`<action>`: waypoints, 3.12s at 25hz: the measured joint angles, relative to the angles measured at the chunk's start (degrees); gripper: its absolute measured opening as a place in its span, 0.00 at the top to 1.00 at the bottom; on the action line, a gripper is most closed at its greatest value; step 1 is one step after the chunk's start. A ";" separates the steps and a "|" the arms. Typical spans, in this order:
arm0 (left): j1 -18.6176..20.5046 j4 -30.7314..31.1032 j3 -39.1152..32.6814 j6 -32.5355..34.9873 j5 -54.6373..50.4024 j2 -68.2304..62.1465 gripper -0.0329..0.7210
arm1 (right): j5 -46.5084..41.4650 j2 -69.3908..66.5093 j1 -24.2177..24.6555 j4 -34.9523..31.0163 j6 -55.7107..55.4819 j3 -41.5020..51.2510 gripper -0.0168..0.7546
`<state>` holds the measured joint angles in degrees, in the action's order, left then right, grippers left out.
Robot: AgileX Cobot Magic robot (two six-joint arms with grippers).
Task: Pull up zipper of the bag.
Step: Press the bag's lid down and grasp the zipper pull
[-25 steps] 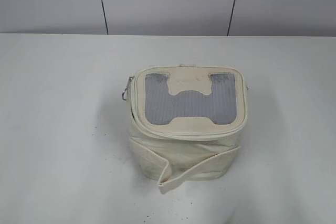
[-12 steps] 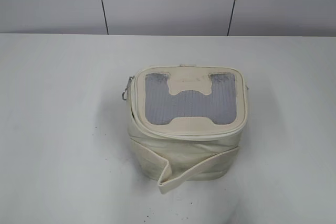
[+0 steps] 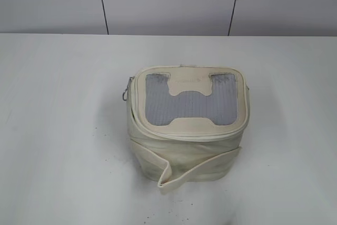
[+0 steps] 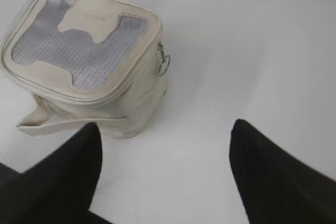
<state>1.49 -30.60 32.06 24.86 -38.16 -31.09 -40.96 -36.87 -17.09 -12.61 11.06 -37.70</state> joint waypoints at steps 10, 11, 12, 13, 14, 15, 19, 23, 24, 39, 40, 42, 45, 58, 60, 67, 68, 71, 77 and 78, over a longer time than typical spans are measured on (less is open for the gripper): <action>-2.86 -8.71 8.02 19.33 -3.21 -22.78 0.55 | -2.41 -29.48 -3.29 -8.55 24.77 -17.78 0.22; -3.95 -8.86 8.80 20.07 -4.14 -25.06 0.55 | -3.77 -31.97 -3.29 -10.29 27.58 -20.16 0.22; -4.89 -8.92 9.62 20.49 -4.87 -27.41 0.55 | -4.94 -34.95 -3.35 -11.66 29.68 -22.63 0.22; -6.07 -8.94 10.39 20.93 -5.16 -29.73 0.55 | -6.33 -37.91 -3.35 -12.42 31.88 -24.80 0.22; -7.23 -9.00 11.00 21.40 -5.41 -31.61 0.55 | -7.87 -40.37 -3.40 -13.00 32.83 -27.58 0.22; -8.34 -9.12 11.67 22.02 -5.53 -33.76 0.55 | -9.67 -43.30 -3.41 -13.37 33.67 -30.49 0.22; -11.68 -9.12 14.32 26.33 -5.52 -40.92 0.55 | -15.59 -53.56 -3.46 -13.80 37.55 -41.53 0.22; -14.29 -8.81 16.60 28.89 -5.19 -46.69 0.55 | -17.70 -61.81 -3.46 -15.22 40.18 -51.31 0.22; -14.74 -8.73 17.13 29.10 -5.19 -48.02 0.55 | -18.94 -63.91 -3.46 -15.92 40.35 -53.38 0.22; -17.84 -8.88 25.27 29.48 -3.39 -57.85 0.55 | -25.40 -82.01 -7.65 -20.28 43.46 -65.22 0.29; -17.84 -8.93 25.43 29.48 -3.39 -57.85 0.55 | -25.21 -82.82 -8.11 -20.24 43.62 -65.80 0.29; -17.84 -8.92 25.48 29.48 -3.32 -57.85 0.55 | -25.11 -84.25 -8.59 -20.29 43.81 -67.38 0.29; -17.84 -8.92 25.48 29.48 -3.58 -57.90 0.55 | -24.80 -86.57 -8.79 -20.48 43.86 -70.27 0.29; -17.84 -8.92 25.48 29.48 -5.33 -57.96 0.54 | -27.89 -91.57 -8.79 -18.99 39.90 -73.88 0.39; -17.84 -8.92 25.48 29.48 -5.33 -57.96 0.53 | -28.01 -91.57 -8.79 -19.16 39.62 -73.88 0.43; -17.84 -8.92 25.48 29.48 -5.33 -57.96 0.52 | -28.35 -90.34 -8.79 -19.49 36.93 -74.37 0.46; -17.84 -8.92 25.48 29.48 -5.37 -57.96 0.52 | -28.35 -90.00 -8.79 -19.28 36.50 -74.44 0.45; -17.84 -8.92 25.48 29.48 -5.63 -57.96 0.52 | -28.35 -89.32 -8.79 -18.85 34.36 -74.55 0.41; -17.84 -8.92 25.48 29.48 -6.12 -57.96 0.52 | -28.35 -89.32 -8.79 -17.91 30.08 -74.55 0.38; -17.84 -8.92 25.48 29.48 -6.17 -57.96 0.52 | -28.35 -89.25 -8.79 -17.34 29.22 -74.55 0.38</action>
<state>-16.35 -39.52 57.53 54.34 -44.33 -89.06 -69.31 -126.12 -25.89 -29.95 40.28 -112.26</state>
